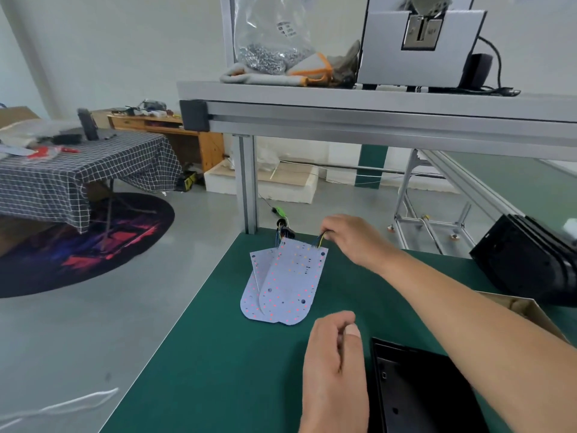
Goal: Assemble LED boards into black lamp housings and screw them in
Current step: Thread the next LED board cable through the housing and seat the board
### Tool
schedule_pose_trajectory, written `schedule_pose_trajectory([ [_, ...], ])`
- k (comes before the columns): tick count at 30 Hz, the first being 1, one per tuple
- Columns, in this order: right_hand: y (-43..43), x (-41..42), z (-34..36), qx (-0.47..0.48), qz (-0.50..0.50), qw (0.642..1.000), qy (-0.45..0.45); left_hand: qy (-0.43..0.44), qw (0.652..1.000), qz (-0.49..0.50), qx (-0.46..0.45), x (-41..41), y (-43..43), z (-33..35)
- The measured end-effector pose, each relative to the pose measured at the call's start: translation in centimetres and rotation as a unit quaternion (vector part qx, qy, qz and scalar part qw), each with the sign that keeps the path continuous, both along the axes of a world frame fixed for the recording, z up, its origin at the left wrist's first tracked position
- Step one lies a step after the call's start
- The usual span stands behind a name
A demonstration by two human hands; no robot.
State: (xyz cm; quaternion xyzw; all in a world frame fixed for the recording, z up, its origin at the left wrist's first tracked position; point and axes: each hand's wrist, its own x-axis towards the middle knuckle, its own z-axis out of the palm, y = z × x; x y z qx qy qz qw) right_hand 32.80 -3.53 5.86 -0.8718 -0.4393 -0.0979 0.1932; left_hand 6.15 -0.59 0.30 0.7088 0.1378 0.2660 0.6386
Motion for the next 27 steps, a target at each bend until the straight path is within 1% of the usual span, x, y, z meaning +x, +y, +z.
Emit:
schedule_pose_trajectory([
  [3,-3.4,-2.3,1.0,0.035,0.009,0.999,-0.016,-0.082,0.986,0.036,0.142,-0.2,1.0,0.4],
  [4,-4.6,-3.2,1.1,0.037,0.008,0.999,-0.023,-0.102,0.978,0.055,0.174,0.0,1.4,0.4],
  [5,-5.8,-4.2,1.2,0.042,0.007,0.999,-0.028,-0.106,0.975,0.074,0.182,0.2,1.9,0.4],
  [7,-8.2,-6.5,1.4,0.064,0.012,0.997,-0.038,-0.067,0.981,0.097,0.151,0.6,2.9,0.8],
  [9,-10.4,-8.9,1.6,0.086,0.016,0.995,-0.047,-0.002,0.988,0.08,0.129,0.8,3.7,1.0],
  [11,-12.0,-11.2,1.6,0.103,0.019,0.993,-0.051,0.03,0.988,0.05,0.14,0.8,4.1,1.1],
  [15,-14.4,-15.2,1.1,0.141,0.031,0.989,-0.038,0.055,0.98,-0.026,0.187,0.8,4.4,1.7],
  [16,-14.9,-16.3,1.1,0.152,0.028,0.987,-0.041,0.058,0.981,-0.057,0.174,0.7,4.4,1.8],
  [18,-15.8,-18.1,1.1,0.179,0.007,0.982,-0.058,0.054,0.985,-0.123,0.113,0.2,4.1,2.2],
  [21,-16.3,-20.0,1.0,0.212,-0.043,0.972,-0.088,0.035,0.979,-0.196,0.044,-0.5,4.1,2.7],
  [23,-16.3,-20.6,0.9,0.244,-0.076,0.962,-0.093,0.045,0.964,-0.262,0.001,-0.9,4.5,3.2],
  [25,-16.0,-21.0,0.9,0.269,-0.111,0.952,-0.098,0.057,0.943,-0.327,-0.001,-1.3,4.5,3.6],
  [27,-15.5,-21.1,1.0,0.276,-0.129,0.944,-0.123,0.065,0.927,-0.368,-0.037,-1.7,4.4,3.8],
])
